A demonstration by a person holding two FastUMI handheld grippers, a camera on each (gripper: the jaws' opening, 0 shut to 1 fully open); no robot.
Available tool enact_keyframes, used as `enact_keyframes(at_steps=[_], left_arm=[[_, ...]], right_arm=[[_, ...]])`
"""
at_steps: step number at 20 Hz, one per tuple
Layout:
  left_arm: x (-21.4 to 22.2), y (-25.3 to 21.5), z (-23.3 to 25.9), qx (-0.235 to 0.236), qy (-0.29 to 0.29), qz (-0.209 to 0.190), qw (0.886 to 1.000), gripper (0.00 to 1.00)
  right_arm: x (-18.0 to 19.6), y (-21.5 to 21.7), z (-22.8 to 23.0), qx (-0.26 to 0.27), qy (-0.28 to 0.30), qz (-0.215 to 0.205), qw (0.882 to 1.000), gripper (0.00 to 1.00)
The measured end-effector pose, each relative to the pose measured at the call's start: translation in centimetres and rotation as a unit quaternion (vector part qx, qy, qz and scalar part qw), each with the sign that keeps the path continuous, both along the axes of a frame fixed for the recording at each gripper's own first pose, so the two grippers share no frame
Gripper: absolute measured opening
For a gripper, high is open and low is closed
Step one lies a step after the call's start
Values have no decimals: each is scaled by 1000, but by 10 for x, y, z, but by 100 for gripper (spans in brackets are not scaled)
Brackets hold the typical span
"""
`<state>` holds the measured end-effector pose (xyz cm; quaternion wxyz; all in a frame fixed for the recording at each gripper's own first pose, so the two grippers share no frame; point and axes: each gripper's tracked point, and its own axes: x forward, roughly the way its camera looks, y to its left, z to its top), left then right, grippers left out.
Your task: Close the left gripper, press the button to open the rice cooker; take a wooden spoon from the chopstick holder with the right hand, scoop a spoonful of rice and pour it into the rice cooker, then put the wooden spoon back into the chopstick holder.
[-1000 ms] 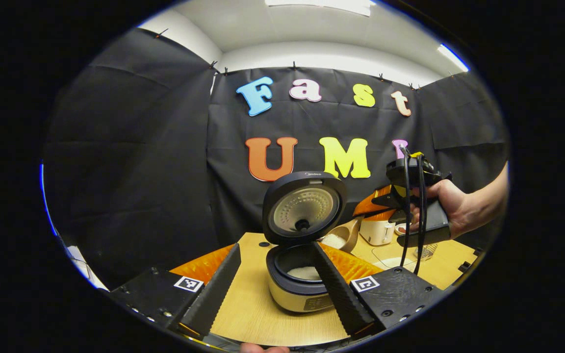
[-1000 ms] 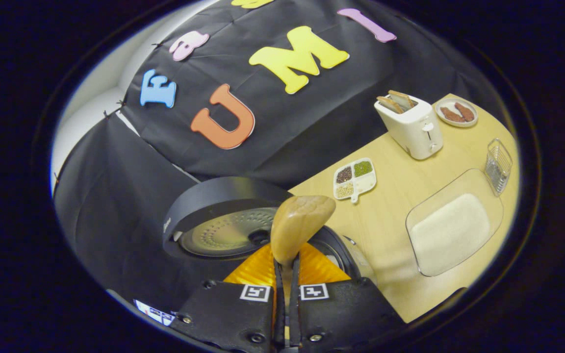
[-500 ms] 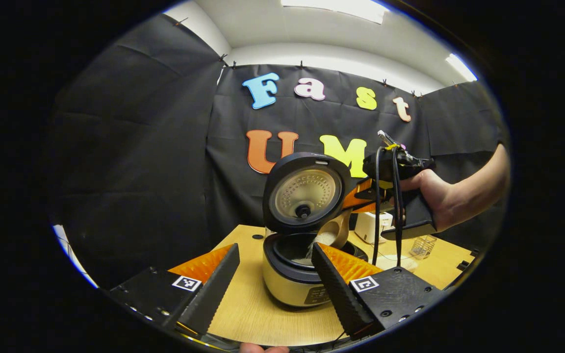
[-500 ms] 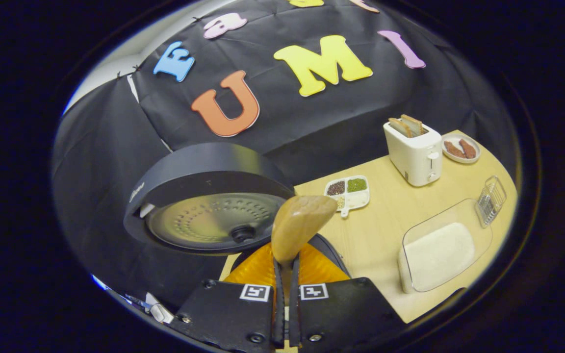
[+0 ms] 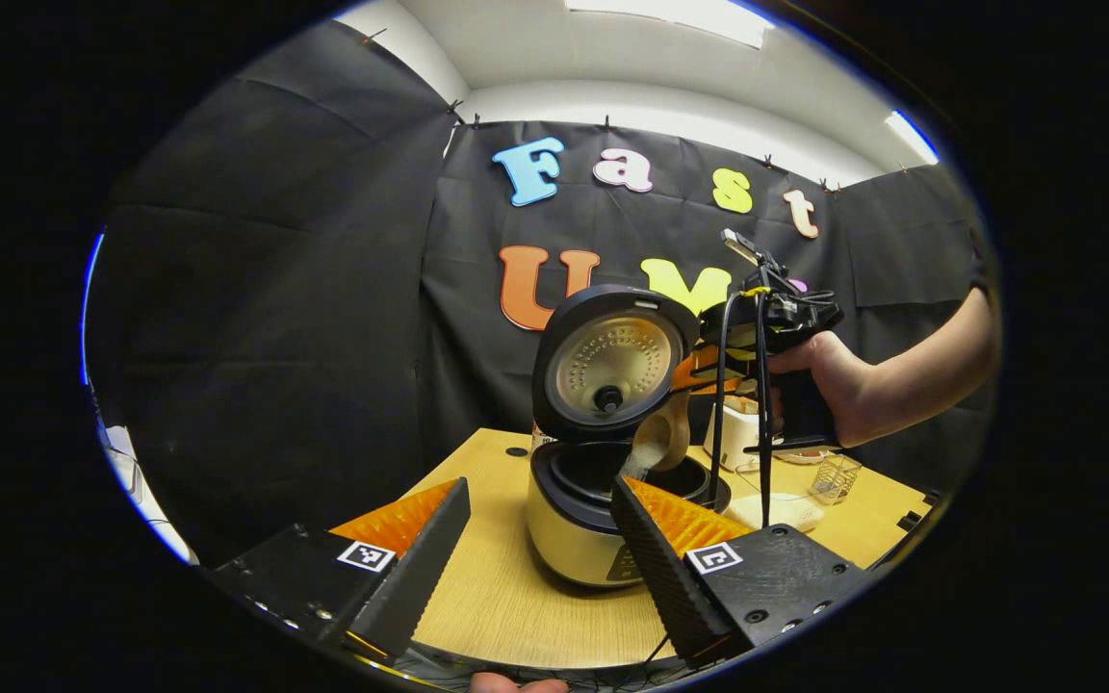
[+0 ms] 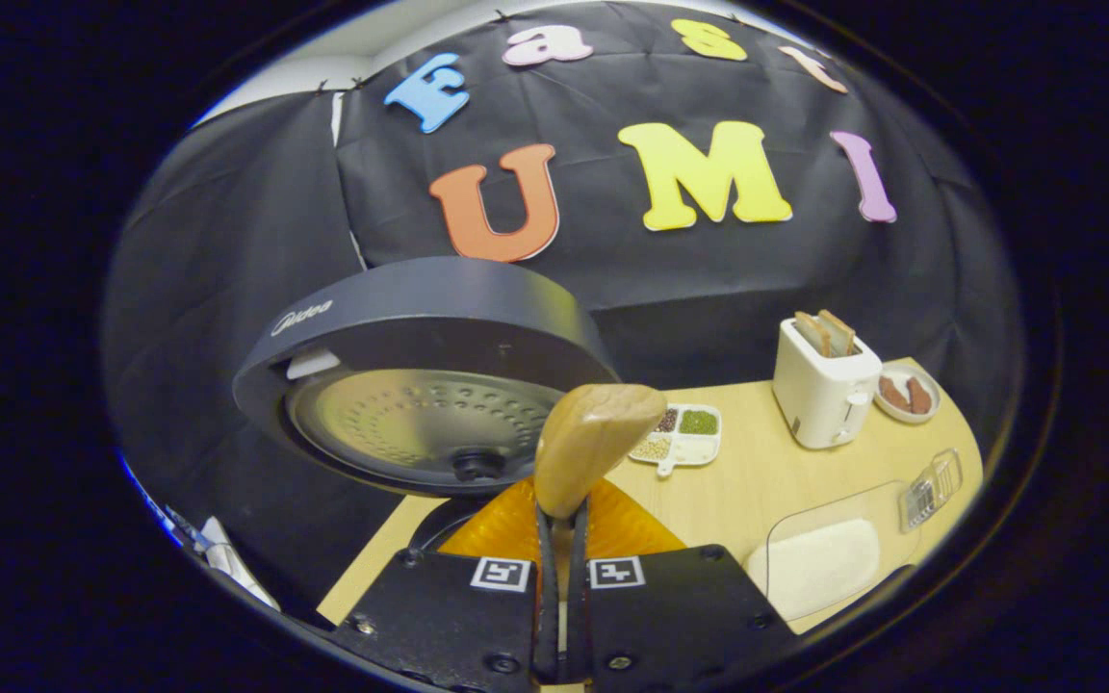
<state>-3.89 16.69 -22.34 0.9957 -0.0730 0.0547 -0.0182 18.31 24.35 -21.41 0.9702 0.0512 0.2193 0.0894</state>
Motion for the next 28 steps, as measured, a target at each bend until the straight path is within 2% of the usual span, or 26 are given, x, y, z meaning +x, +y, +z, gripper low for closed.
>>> enact_keyframes(at_steps=[5, 8, 13, 20, 23, 28], left_arm=[[-3, 2, -4, -6, 5, 9, 1000, 95], [-6, 4, -6, -11, 8, 16, 1000, 95], [-5, 4, -11, -13, 15, 13, 1000, 95], [-2, 5, -9, -20, 25, 5, 999, 95], [-3, 7, -5, 12, 28, 2, 1000, 95], [1, -3, 5, 23, 29, -16, 999, 95]], right_arm=[[-2, 14, -1, -73, -28, 43, 996, 9], [0, 24, -4, -130, -57, 75, 987, 9], [-3, 41, 8, -237, -117, 128, 956, 9], [-9, 50, 14, -316, -178, 157, 918, 9], [-11, 51, 15, -308, -184, 159, 920, 9], [-16, 47, 19, -265, -172, 144, 938, 9]])
